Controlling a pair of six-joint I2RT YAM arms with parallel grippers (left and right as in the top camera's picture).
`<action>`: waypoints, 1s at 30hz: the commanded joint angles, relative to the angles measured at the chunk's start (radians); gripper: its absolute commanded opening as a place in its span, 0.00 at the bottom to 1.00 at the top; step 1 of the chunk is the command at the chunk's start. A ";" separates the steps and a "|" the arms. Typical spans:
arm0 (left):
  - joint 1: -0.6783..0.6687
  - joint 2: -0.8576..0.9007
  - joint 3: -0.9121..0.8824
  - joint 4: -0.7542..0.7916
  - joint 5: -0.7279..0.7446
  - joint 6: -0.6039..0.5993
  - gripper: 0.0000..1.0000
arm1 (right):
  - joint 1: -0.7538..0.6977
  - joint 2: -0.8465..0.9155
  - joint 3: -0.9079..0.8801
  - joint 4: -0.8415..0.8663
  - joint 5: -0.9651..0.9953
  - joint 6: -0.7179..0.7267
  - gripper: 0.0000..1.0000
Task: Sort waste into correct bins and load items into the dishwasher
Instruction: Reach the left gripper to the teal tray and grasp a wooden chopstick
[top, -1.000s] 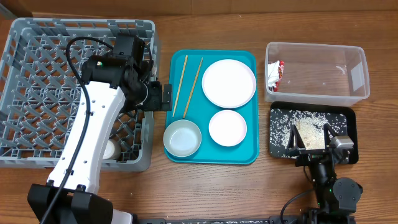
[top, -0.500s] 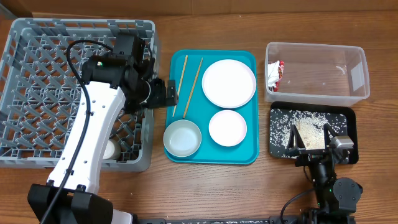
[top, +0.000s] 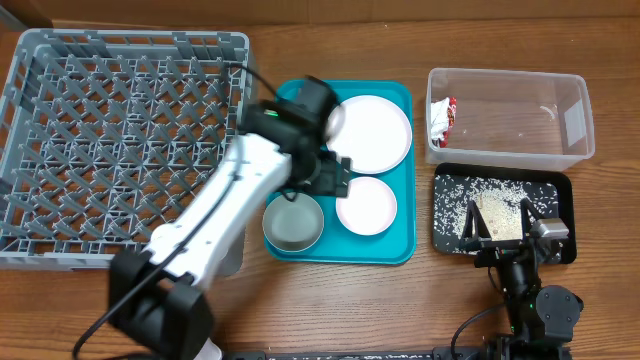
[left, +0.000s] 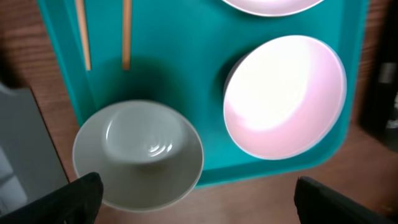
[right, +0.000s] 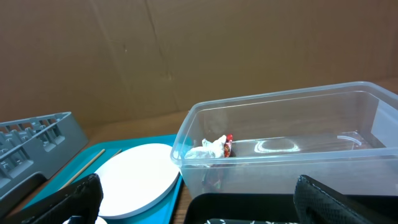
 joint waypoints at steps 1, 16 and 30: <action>-0.030 0.084 0.007 0.044 -0.134 -0.019 0.91 | -0.004 -0.011 -0.010 0.007 0.004 -0.007 1.00; -0.040 0.320 0.007 0.224 0.089 0.179 0.43 | -0.004 -0.011 -0.010 0.007 0.005 -0.007 1.00; -0.011 0.291 0.251 -0.006 -0.010 0.179 0.65 | -0.004 -0.011 -0.010 0.007 0.005 -0.007 1.00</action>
